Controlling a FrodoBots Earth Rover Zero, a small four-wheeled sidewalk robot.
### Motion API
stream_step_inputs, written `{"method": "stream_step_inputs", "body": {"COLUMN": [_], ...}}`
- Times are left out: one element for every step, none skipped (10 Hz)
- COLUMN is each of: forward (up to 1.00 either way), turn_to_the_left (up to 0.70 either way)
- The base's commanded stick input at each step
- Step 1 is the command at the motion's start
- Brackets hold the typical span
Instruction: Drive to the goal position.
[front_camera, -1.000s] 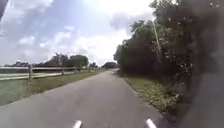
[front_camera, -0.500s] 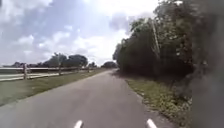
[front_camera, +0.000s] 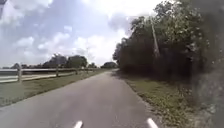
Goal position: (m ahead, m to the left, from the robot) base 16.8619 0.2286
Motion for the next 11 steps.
{"method": "stream_step_inputs", "body": {"forward": [0.85,0.85,0.85,0.85,0.85,0.85,0.85,0.85,0.85,0.85,0.85], "turn_to_the_left": [0.0,0.0,0.0,0.0,0.01,0.34,0.14,0.0,0.0,0.0,0.0]}}
